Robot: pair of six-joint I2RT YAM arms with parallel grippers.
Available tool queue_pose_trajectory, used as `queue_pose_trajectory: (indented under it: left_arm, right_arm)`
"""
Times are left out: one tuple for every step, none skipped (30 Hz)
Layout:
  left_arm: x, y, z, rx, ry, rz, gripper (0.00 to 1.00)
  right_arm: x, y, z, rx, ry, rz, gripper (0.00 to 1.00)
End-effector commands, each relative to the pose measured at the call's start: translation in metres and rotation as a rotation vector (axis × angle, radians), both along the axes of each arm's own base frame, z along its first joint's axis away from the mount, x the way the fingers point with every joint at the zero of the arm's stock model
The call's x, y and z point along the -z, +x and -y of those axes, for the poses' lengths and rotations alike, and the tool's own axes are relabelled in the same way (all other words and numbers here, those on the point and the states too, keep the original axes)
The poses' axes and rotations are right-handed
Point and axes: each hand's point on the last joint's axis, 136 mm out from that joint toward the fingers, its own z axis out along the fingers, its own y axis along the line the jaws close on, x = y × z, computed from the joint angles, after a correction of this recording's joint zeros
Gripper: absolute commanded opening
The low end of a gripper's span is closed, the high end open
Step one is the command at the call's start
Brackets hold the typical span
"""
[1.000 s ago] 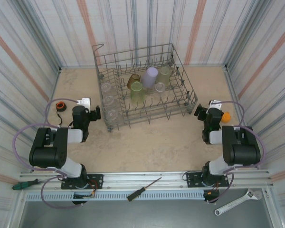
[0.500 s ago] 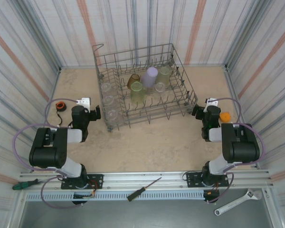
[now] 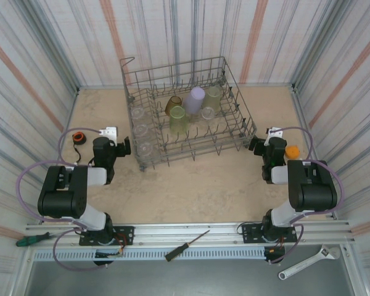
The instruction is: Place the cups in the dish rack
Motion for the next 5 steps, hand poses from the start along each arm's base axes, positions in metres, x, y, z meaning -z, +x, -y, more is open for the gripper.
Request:
queue_pose_trajectory:
  left_arm:
    - [-0.0069,0.0015,-0.0003,0.012,0.012,0.026,0.99]
    - [-0.0075,0.0017,-0.0003,0.012,0.012,0.028,0.99]
    - [-0.0074,0.0017,-0.0006,0.011,0.011,0.028,0.99]
    - [-0.0074,0.0017,-0.0003,0.012,0.012,0.028,0.99]
    - [-0.0075,0.0018,-0.0007,0.010,0.011,0.028,0.99]
  right_arm:
    - [-0.0072,0.0031,-0.0042,0.004,-0.049,0.022,0.99]
    - [-0.0075,0.0037,-0.0039,0.002,-0.046,0.022,0.99]
    - [-0.0071,0.0047,-0.0044,-0.012,-0.027,0.014,0.99]
    - [-0.0059,0.0050,-0.0042,-0.023,-0.012,0.007,0.99]
    - [-0.0057,0.0054,-0.0048,-0.030,-0.002,0.008,0.99]
